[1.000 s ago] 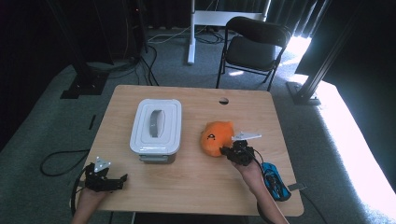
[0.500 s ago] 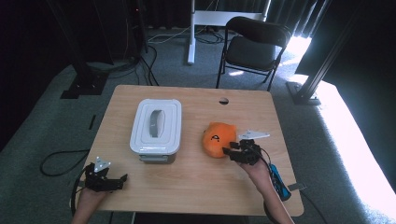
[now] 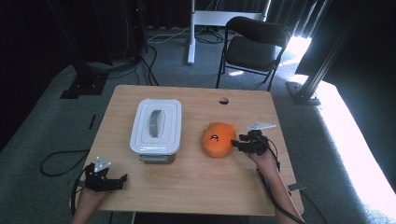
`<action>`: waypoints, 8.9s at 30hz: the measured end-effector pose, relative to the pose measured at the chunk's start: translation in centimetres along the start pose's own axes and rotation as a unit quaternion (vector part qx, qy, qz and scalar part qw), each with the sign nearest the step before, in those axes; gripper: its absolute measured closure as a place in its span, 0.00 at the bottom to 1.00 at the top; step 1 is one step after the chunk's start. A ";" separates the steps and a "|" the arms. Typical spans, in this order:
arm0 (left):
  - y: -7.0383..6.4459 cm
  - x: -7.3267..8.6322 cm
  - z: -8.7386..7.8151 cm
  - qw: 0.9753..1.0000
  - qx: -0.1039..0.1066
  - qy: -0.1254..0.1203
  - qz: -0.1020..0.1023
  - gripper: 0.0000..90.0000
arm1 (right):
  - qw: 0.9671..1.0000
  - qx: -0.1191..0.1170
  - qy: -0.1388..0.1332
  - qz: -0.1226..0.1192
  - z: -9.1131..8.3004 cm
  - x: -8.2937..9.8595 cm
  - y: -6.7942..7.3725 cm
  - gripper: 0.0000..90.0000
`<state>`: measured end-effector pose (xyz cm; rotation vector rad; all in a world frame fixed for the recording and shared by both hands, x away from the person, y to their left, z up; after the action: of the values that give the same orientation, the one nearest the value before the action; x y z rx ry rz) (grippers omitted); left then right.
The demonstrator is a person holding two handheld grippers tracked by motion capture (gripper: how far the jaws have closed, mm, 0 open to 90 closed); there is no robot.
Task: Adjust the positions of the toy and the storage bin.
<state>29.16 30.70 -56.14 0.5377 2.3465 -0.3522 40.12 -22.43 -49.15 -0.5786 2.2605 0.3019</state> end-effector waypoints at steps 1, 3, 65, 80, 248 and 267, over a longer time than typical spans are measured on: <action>0.0 0.0 0.0 1.000 0.000 0.000 0.000 0.00 | 1.000 -0.009 0.005 0.003 0.3 0.0 0.0 0.54; 0.0 0.0 0.0 1.000 0.000 0.000 0.000 0.00 | 1.000 -0.018 0.009 0.008 0.8 0.1 -0.2 0.56; 0.0 0.0 0.0 1.000 0.000 0.000 0.000 0.00 | 0.998 -0.051 0.023 0.016 -4.1 3.9 4.0 0.91; 0.0 0.0 0.0 1.000 0.000 0.001 0.001 0.00 | 0.997 -0.076 0.019 0.007 -3.4 3.7 8.8 0.88; 4.0 -5.9 3.9 0.999 -0.030 -0.011 -0.006 0.00 | 0.998 0.042 -0.032 0.044 9.7 -4.4 8.7 0.15; 3.6 -12.8 5.8 0.999 -0.012 -0.020 0.027 0.00 | 0.999 0.022 -0.021 0.036 13.5 -6.7 12.4 0.15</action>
<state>42.81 27.98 -51.97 0.5761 2.2905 -0.3080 46.54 -4.36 -52.92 -0.4649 2.2457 0.2959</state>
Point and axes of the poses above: each handheld gripper's, and its own axes: z roughly forward along the jaws, x roughly out of its underside, y roughly to its left, the point moved 2 cm from there along z, roughly forward along the jaws, and after that the axes turned 9 degrees about x, right-handed, at the moved point
